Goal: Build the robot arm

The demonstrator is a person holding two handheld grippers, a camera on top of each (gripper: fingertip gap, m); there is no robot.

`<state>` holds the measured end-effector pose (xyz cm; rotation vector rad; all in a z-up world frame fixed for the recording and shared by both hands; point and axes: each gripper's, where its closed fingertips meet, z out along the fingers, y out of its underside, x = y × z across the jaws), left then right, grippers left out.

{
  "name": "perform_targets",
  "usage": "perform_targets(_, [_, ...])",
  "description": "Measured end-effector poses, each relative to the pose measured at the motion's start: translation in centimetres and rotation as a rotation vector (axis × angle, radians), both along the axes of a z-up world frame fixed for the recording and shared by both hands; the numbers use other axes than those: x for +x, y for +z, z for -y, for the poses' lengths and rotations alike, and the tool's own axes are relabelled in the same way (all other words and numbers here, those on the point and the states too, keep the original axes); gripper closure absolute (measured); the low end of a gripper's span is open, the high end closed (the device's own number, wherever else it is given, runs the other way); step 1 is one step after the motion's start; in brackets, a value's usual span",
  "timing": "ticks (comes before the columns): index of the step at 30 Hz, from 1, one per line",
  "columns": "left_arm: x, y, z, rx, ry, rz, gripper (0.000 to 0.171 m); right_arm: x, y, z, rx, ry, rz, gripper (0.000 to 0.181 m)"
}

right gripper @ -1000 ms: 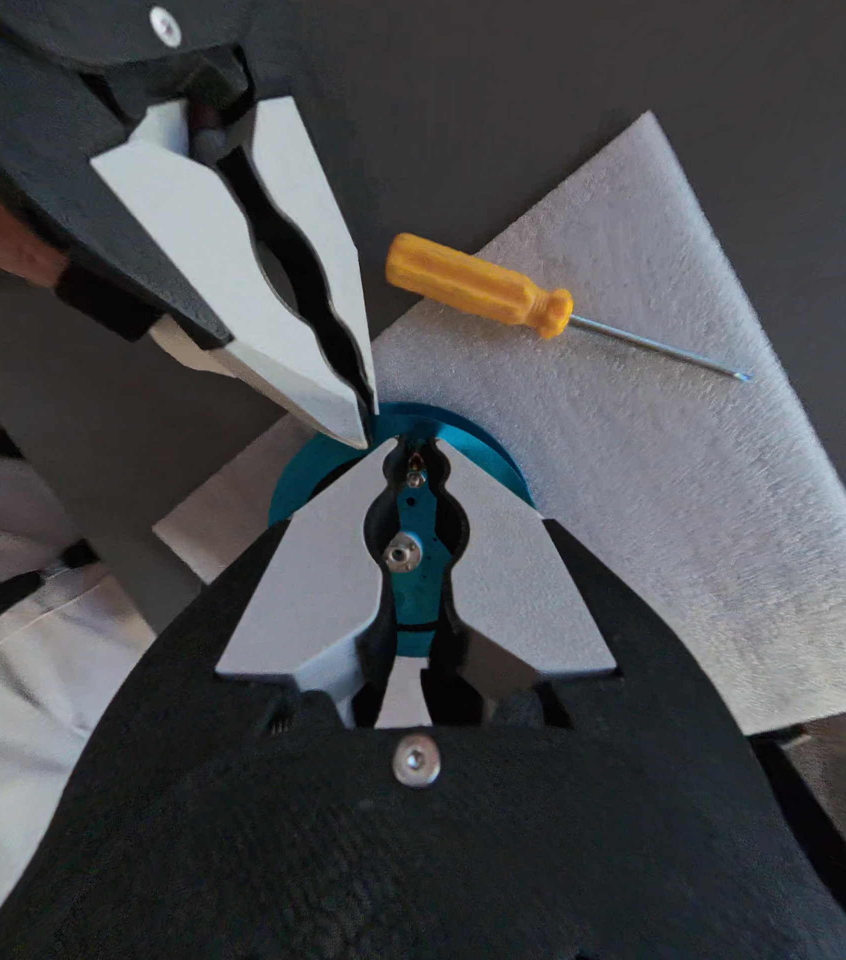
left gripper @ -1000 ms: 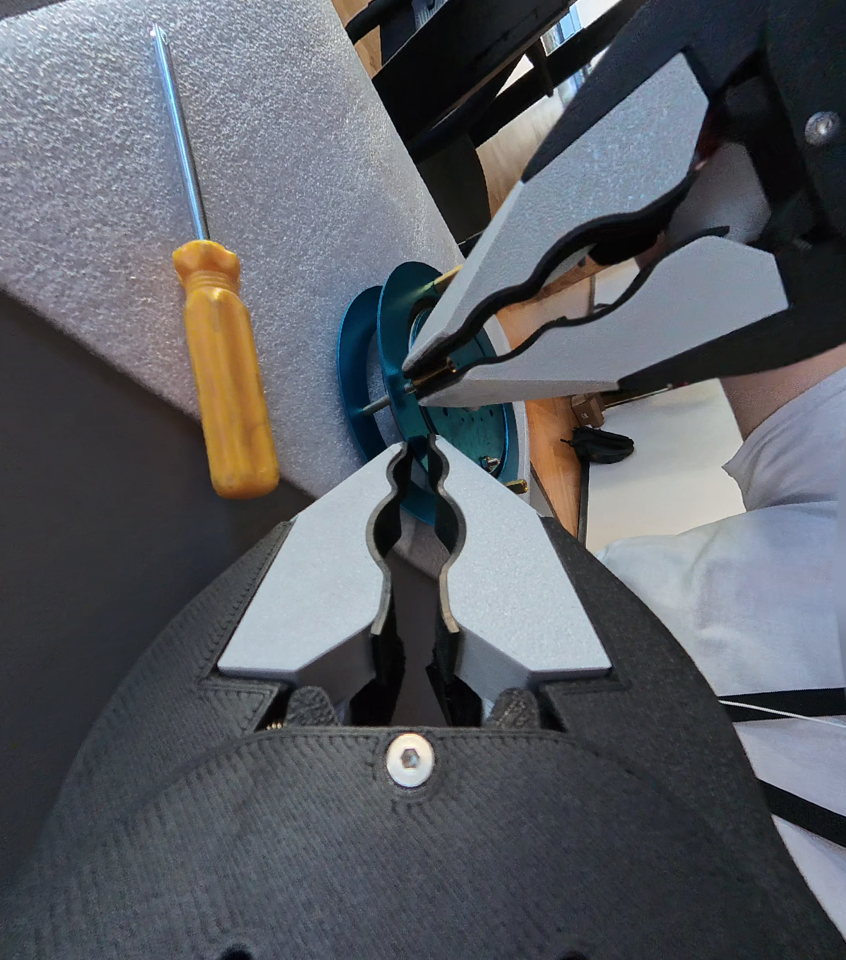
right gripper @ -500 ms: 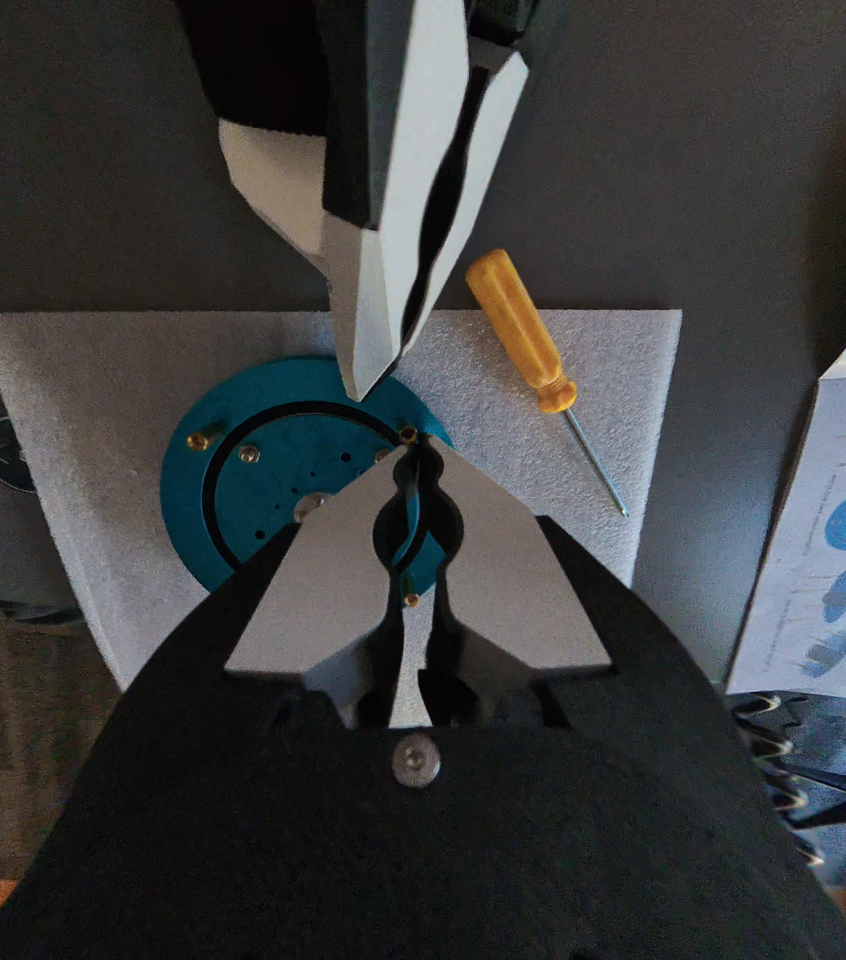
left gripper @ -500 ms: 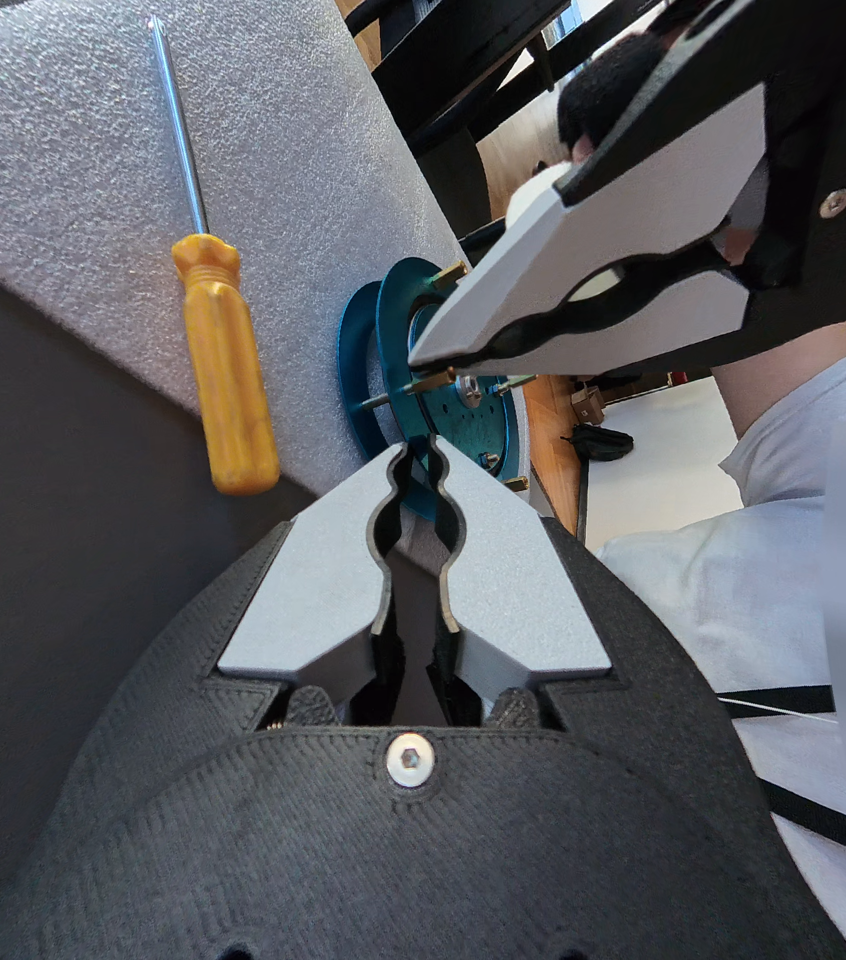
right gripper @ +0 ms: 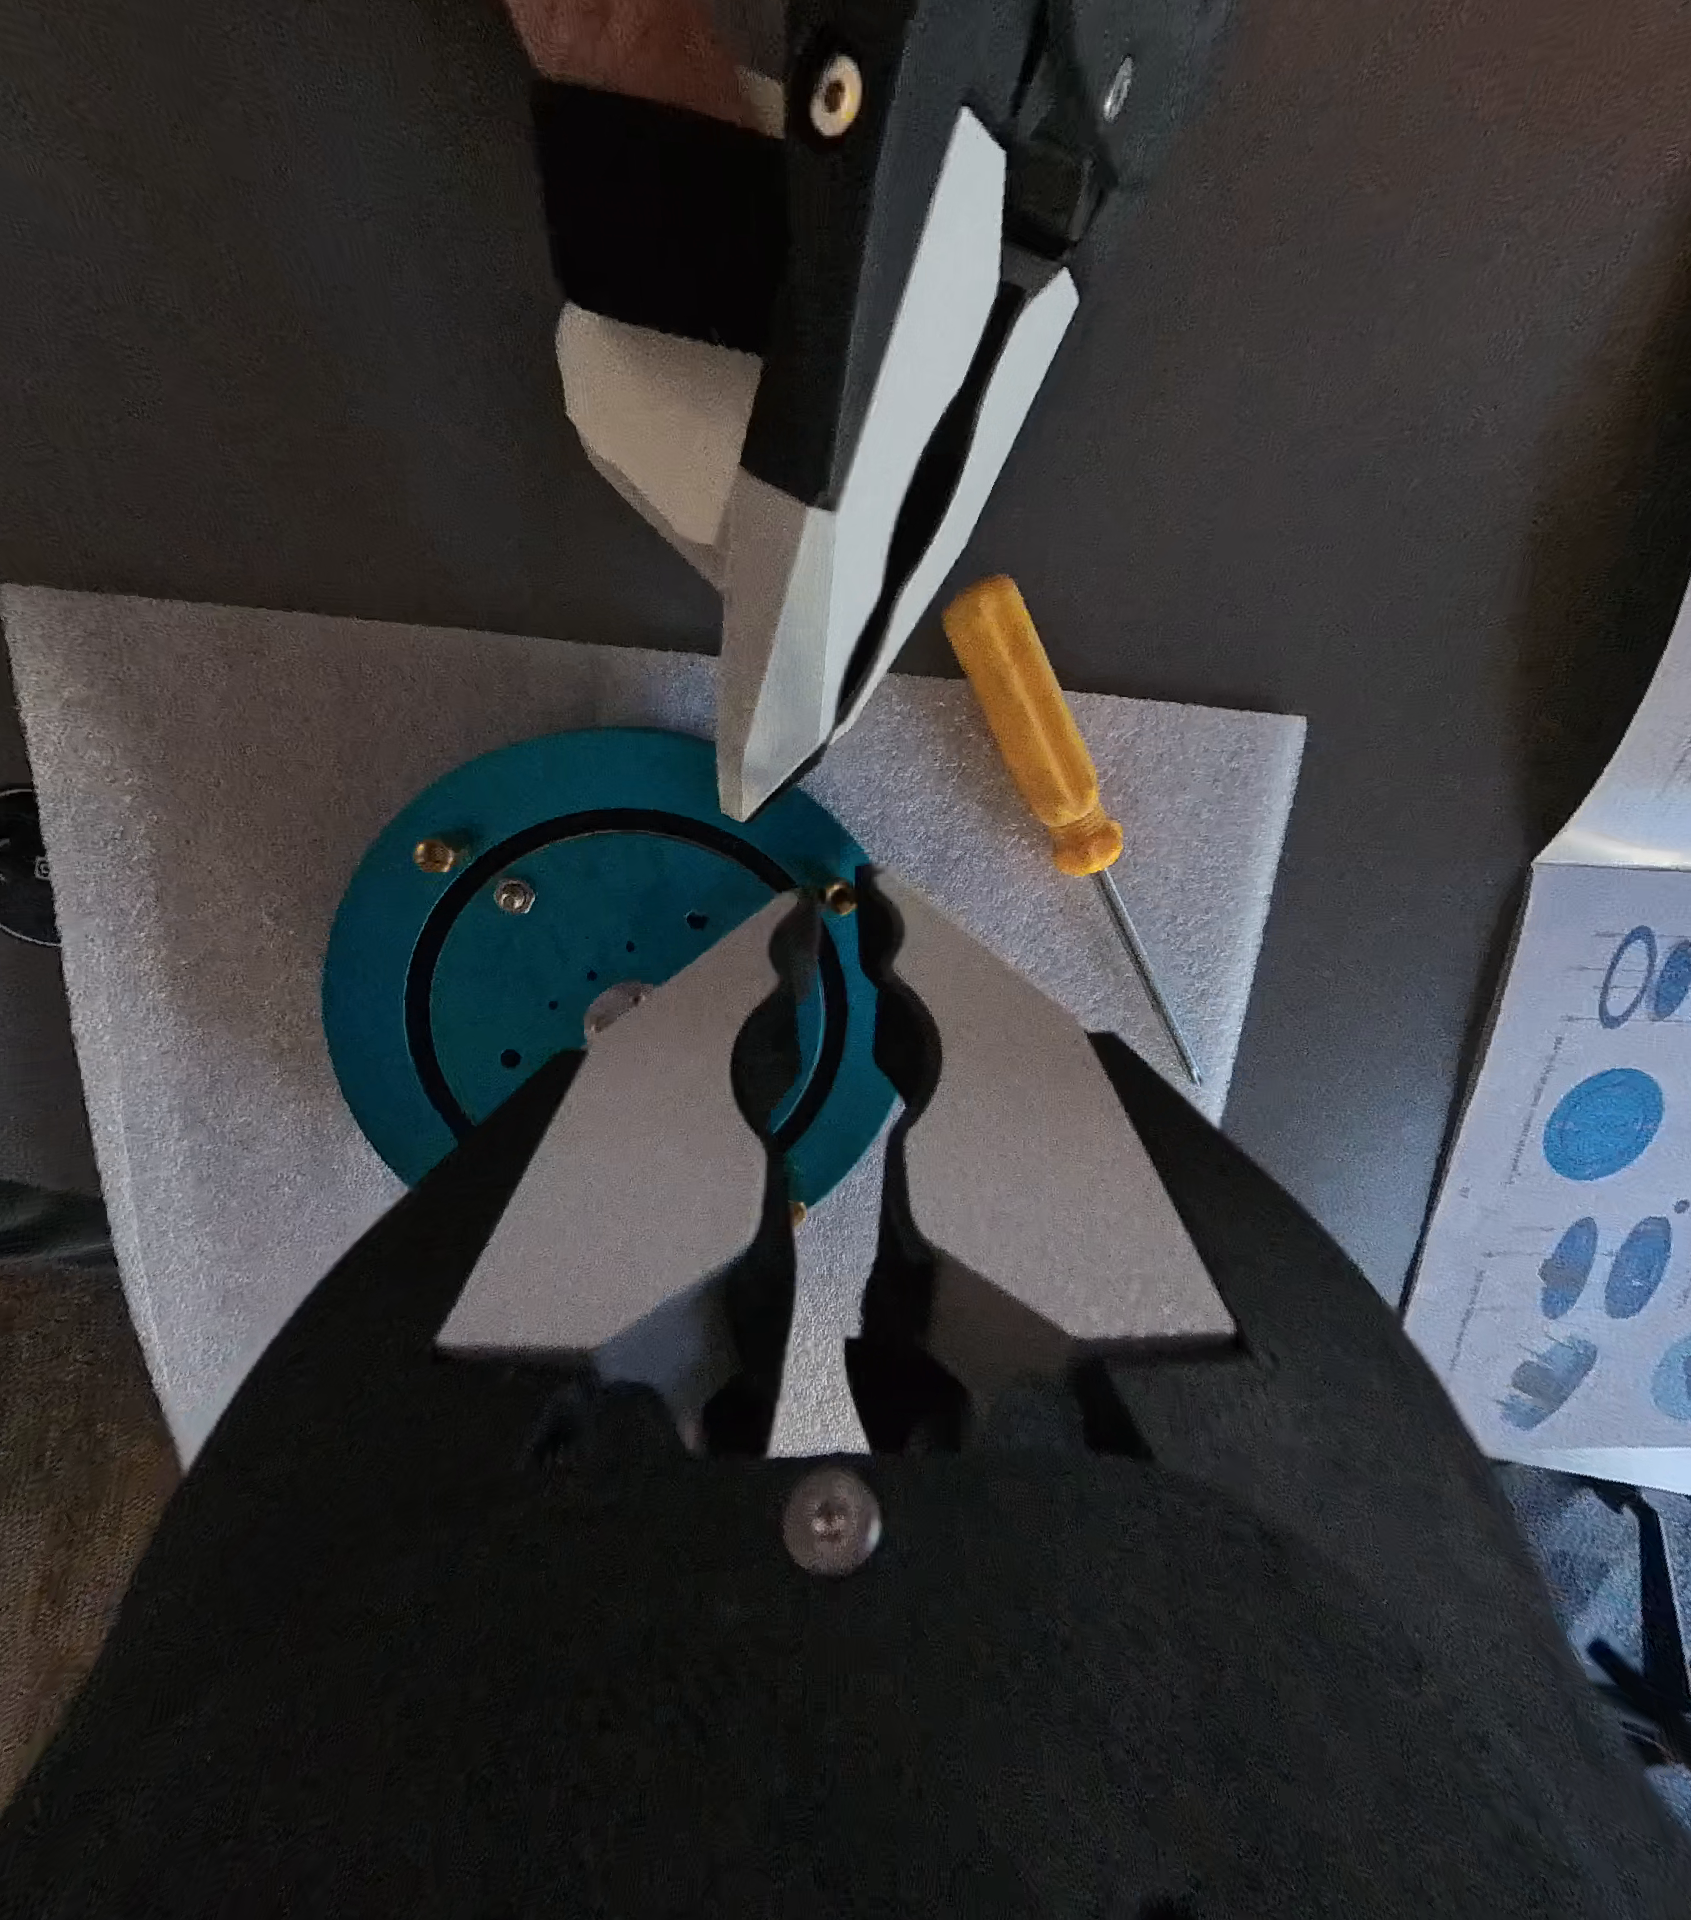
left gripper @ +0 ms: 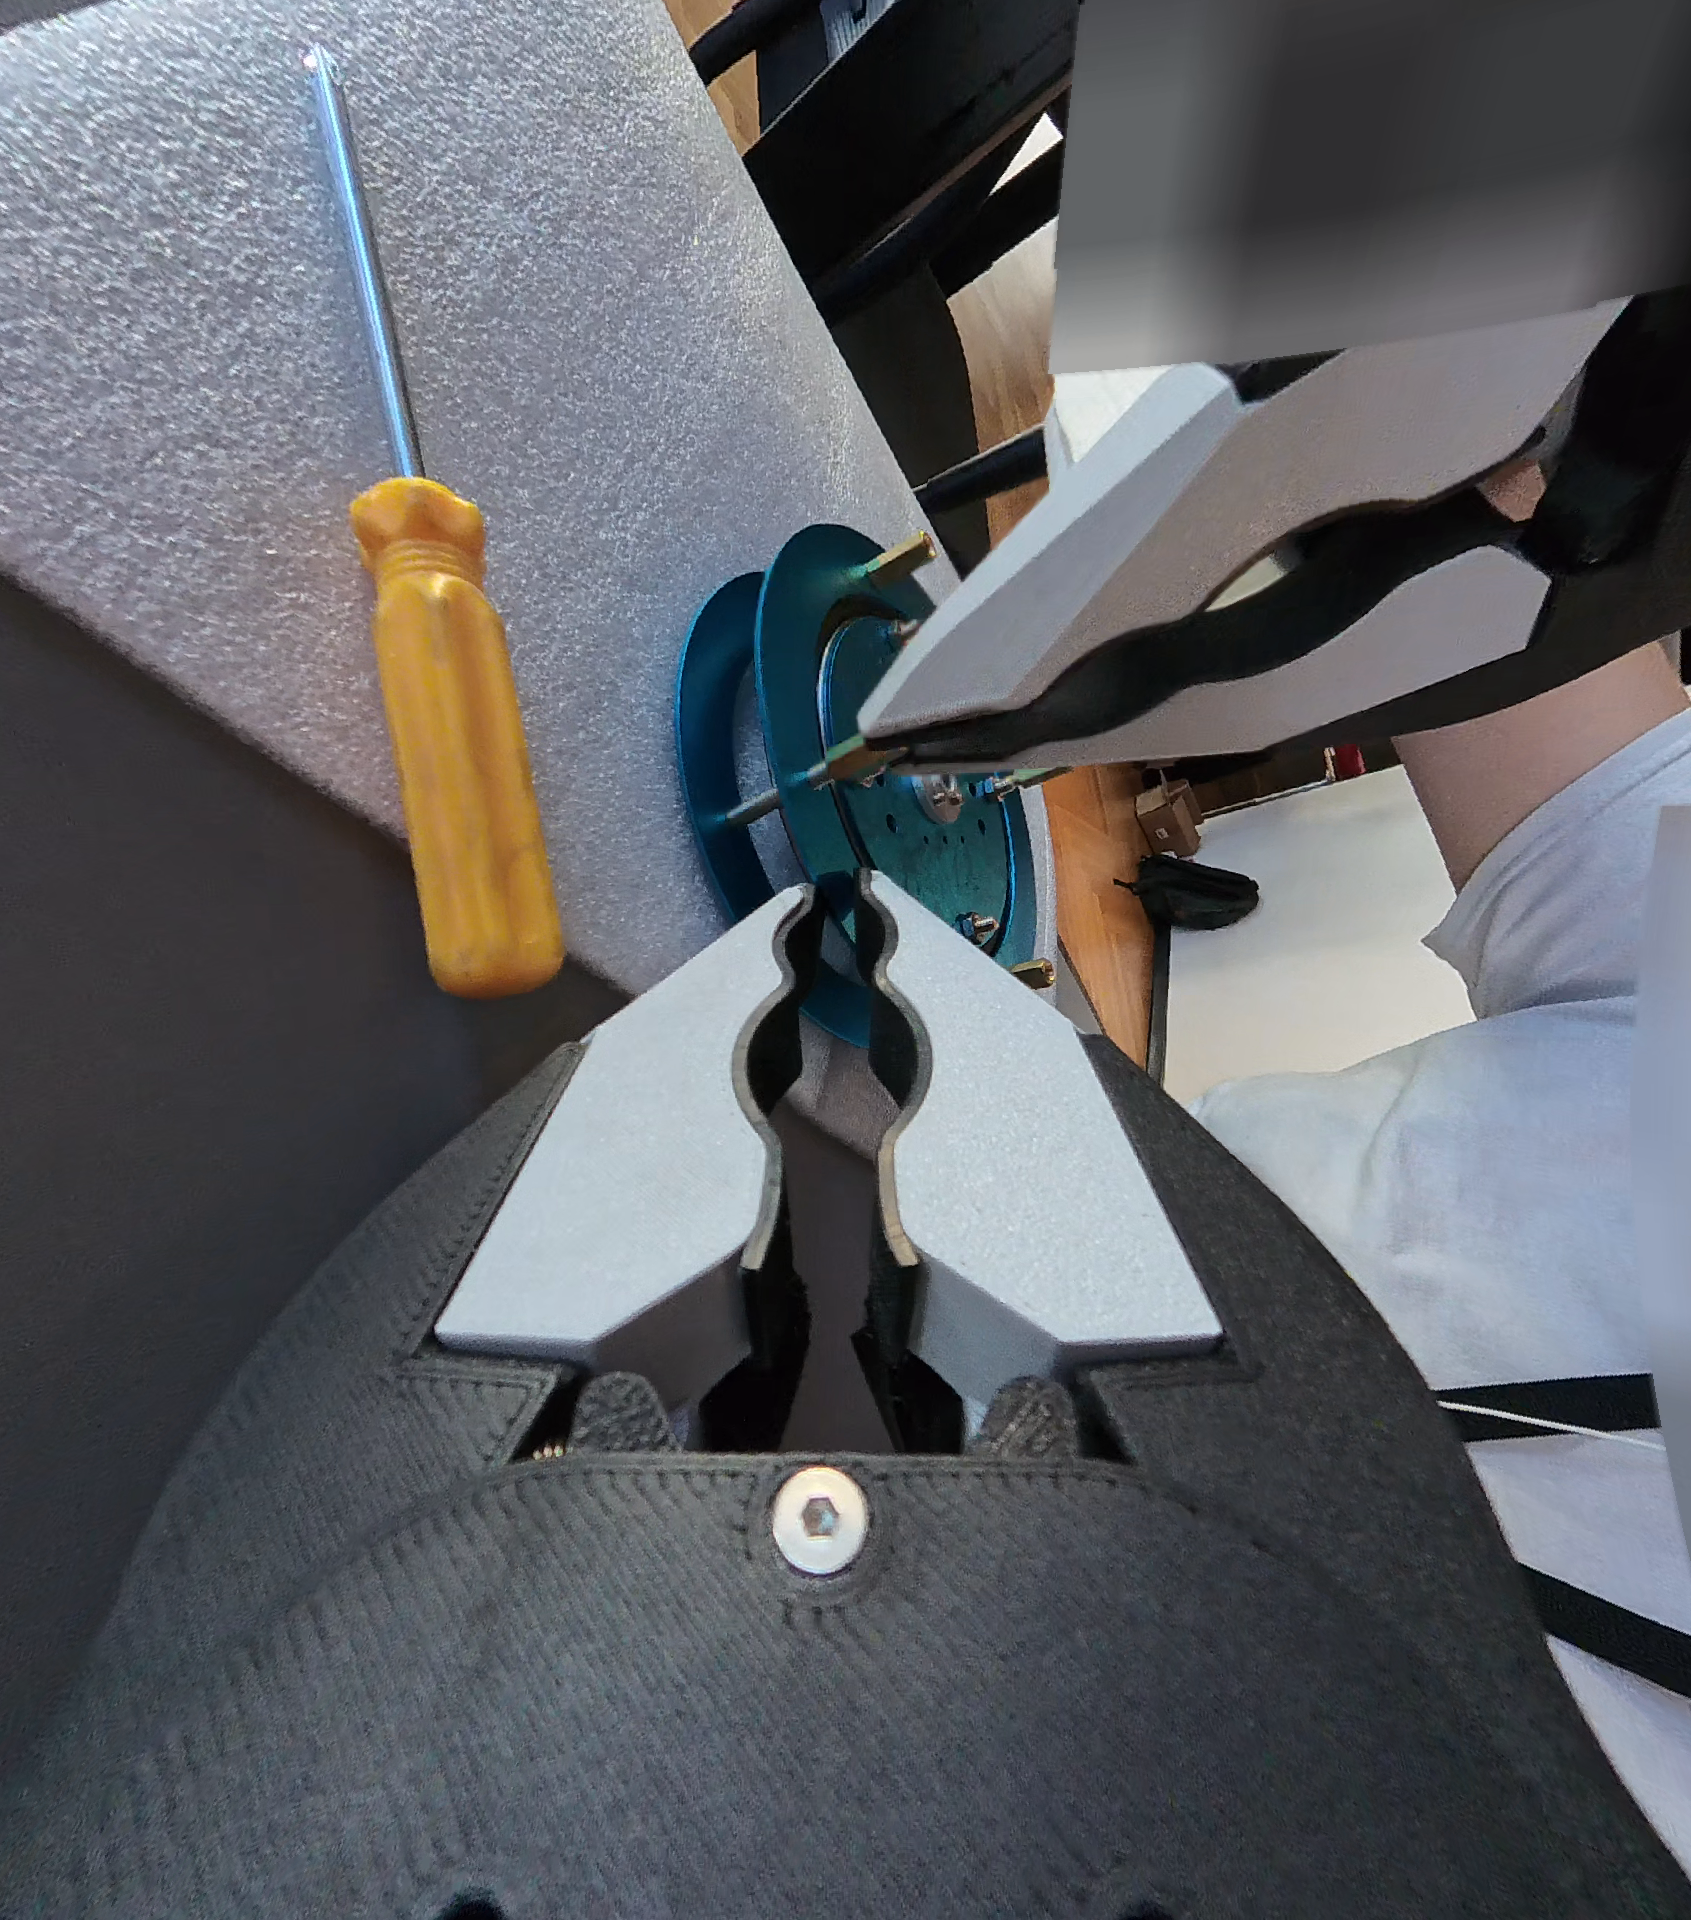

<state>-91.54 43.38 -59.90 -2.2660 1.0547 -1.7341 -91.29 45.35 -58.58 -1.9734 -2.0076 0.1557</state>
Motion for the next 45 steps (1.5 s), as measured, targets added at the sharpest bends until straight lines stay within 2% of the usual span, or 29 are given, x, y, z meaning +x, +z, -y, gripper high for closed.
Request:
perform_targets(2, [0.0, 0.0, 0.0, -0.001, 0.0, 0.0, 0.168, 0.1, -0.1, 0.0, -0.057, -0.09, 0.013, 0.175])
perform_targets(6, [0.0, 0.0, 0.1, -0.001, -0.006, 0.0, 0.168, 0.2, -0.1, 0.3, -0.298, -0.514, -0.022, 0.175])
perform_targets(7, [0.0, 0.0, 0.1, -0.006, -0.007, 0.002, 0.168, 0.0, 0.0, 0.3, -0.316, -0.52, -0.044, 0.174])
perform_targets(9, [0.0, 0.0, 0.1, -0.008, -0.002, 0.001, 0.168, 0.1, 0.1, 0.0, -0.272, -0.438, -0.049, 0.173])
perform_targets(11, [0.0, 0.0, 0.1, -0.008, -0.003, 0.001, 0.168, 0.1, 0.2, -0.3, -0.186, -0.282, -0.037, 0.147])
perform_targets(13, [0.0, 0.0, 0.1, -0.009, -0.002, 0.002, 0.168, 0.3, 0.0, 0.3, -0.115, -0.108, 0.011, 0.151])
perform_targets(14, [0.0, 0.0, 0.1, -0.01, -0.002, 0.002, 0.168, 0.5, -0.2, 0.2, -0.075, -0.071, 0.043, 0.161])
perform_targets(15, [0.0, 0.0, 0.1, -0.009, -0.003, 0.002, 0.168, 0.6, -0.4, 0.2, -0.054, -0.055, 0.071, 0.179])
perform_targets(18, [-0.1, -0.1, 0.2, -0.008, -0.007, -0.003, 0.168, 0.2, -0.6, 0.2, -0.07, -0.111, 0.061, 0.181])
perform_targets(22, [0.0, 0.0, 0.1, -0.002, -0.003, -0.002, 0.168, 1.1, -1.2, 0.5, -0.249, -0.474, 0.078, 0.181])
perform_targets(23, [0.0, 0.0, 0.1, -0.002, -0.004, -0.002, 0.168, 1.3, -1.3, 0.6, -0.266, -0.525, 0.082, 0.181])
perform_targets(26, [0.0, 0.0, 0.1, -0.005, -0.002, 0.0, 0.168, 0.9, -0.6, 0.0, -0.19, -0.411, 0.043, 0.177])
perform_targets(27, [0.0, 0.0, 0.1, -0.005, -0.003, -0.001, 0.168, 0.7, -0.2, -0.4, -0.143, -0.364, 0.029, 0.164])
perform_targets(28, [-0.1, 0.0, 0.1, -0.004, -0.003, -0.001, 0.168, 0.3, 0.1, -0.3, -0.127, -0.301, 0.014, 0.159])
perform_targets(30, [-0.1, 0.0, 0.1, -0.005, -0.002, 0.0, 0.168, -0.4, 0.5, 0.1, -0.097, -0.203, -0.01, 0.161])
perform_targets(32, [0.0, -0.1, 0.1, -0.002, -0.001, -0.001, 0.168, -0.4, 0.2, -0.1, -0.066, -0.169, 0.021, 0.17])
perform_targets(33, [-0.1, -0.1, 0.1, 0.002, 0.0, -0.003, 0.168, -0.6, 0.1, 0.2, -0.09, -0.171, 0.024, 0.177])
perform_targets(34, [-0.1, -0.1, 0.1, 0.003, 0.0, -0.004, 0.168, -0.6, 0.1, 0.2, -0.109, -0.211, 0.022, 0.177])
perform_targets(38, [-0.1, -0.1, 0.1, 0.001, 0.0, -0.002, 0.168, -0.2, 0.0, 0.0, -0.265, -0.595, -0.026, 0.174])
perform_targets(39, [0.0, 0.0, 0.1, 0.0, 0.0, 0.0, 0.168, -0.1, 0.0, 0.1, -0.27, -0.643, -0.038, 0.175])
perform_targets(41, [0.0, 0.0, 0.1, -0.001, -0.002, -0.001, 0.168, -0.1, 0.2, 0.2, -0.244, -0.612, -0.03, 0.175])
perform_targets(43, [0.0, 0.0, 0.1, -0.006, -0.001, 0.0, 0.168, -0.1, 0.3, -0.3, -0.146, -0.483, 0.004, 0.157])
perform_targets(45, [0.0, -0.1, 0.1, -0.007, -0.001, 0.0, 0.168, 0.2, 0.0, -0.6, -0.061, -0.361, 0.068, 0.159])
